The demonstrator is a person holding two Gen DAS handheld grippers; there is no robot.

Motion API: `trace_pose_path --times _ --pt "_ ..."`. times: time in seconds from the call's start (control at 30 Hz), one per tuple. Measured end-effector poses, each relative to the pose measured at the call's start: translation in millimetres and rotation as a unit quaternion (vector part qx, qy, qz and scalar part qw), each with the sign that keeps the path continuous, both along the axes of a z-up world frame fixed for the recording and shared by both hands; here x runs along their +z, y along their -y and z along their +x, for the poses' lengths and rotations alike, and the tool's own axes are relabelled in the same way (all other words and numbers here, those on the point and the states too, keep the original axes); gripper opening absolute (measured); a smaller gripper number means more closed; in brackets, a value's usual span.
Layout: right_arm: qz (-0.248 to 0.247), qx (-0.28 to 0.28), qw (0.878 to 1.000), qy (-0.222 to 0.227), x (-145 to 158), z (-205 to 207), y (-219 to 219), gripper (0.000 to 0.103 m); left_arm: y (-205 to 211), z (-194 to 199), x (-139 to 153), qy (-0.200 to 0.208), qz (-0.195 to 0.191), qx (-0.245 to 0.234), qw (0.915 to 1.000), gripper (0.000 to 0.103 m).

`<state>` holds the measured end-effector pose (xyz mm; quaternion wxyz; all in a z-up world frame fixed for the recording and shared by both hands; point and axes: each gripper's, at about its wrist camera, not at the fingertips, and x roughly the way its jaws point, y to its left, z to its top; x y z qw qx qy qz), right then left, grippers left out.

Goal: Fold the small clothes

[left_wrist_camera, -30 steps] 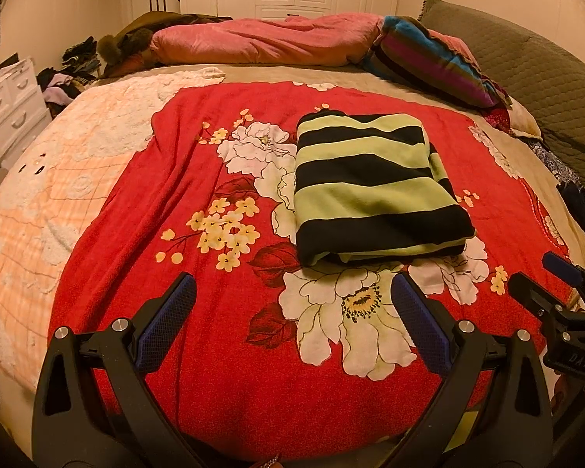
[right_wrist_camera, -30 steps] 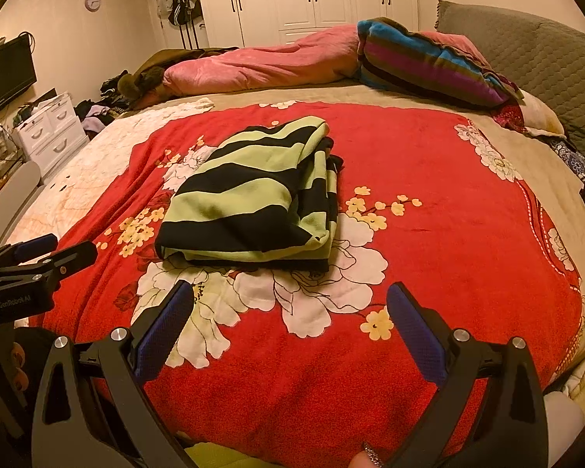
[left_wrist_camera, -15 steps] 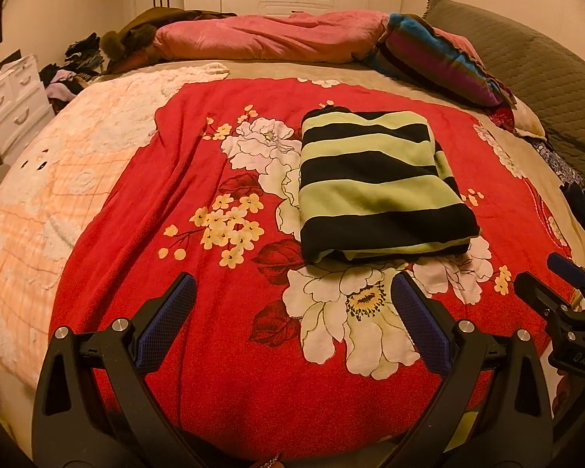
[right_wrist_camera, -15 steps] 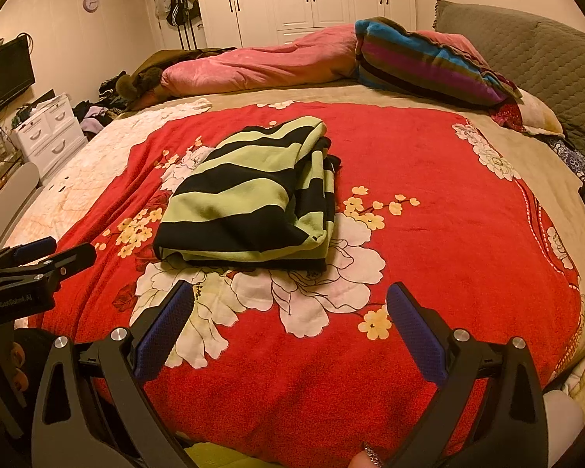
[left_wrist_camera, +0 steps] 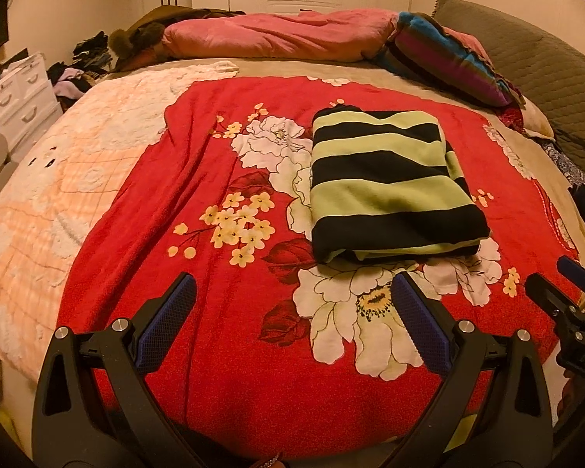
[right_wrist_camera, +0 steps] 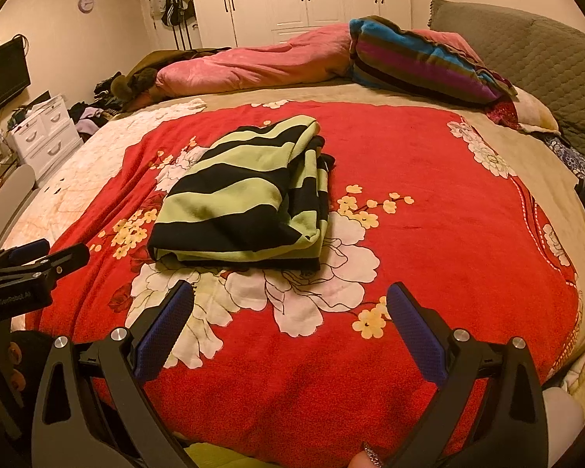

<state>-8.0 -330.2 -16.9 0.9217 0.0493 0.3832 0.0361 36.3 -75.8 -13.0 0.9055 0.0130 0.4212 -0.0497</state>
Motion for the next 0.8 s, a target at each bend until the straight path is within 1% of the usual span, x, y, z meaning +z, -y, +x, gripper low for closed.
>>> trace_pose_path --times 0.3,0.4,0.63,0.7,0.73,0.8 --pt "-0.002 -0.014 1.0 -0.004 0.2 0.0 2.9 0.099 -0.6 1.9 -0.9 -0.005 0.008 0.009 0.9999 0.094" --pt "-0.003 -0.02 1.0 -0.007 -1.1 0.5 4.6 0.099 -1.5 2.6 -1.9 -0.006 0.018 0.018 0.9997 0.094" --pt "-0.007 -0.041 0.999 -0.018 -5.9 1.4 11.8 0.099 -4.0 5.4 -3.5 -0.014 0.018 0.023 0.9995 0.094" --pt "-0.011 -0.053 0.998 -0.023 -7.5 2.0 16.5 0.099 -9.1 6.9 -3.1 -0.015 0.006 0.024 0.9996 0.094" --pt "-0.011 -0.065 0.997 -0.027 -8.2 1.6 22.3 0.099 -14.6 7.1 -1.7 -0.013 -0.002 0.032 0.9994 0.094" --pt "-0.011 -0.091 0.995 -0.031 -10.0 -0.7 35.3 0.099 -29.8 9.1 3.1 -0.002 -0.024 0.043 0.9988 0.094"
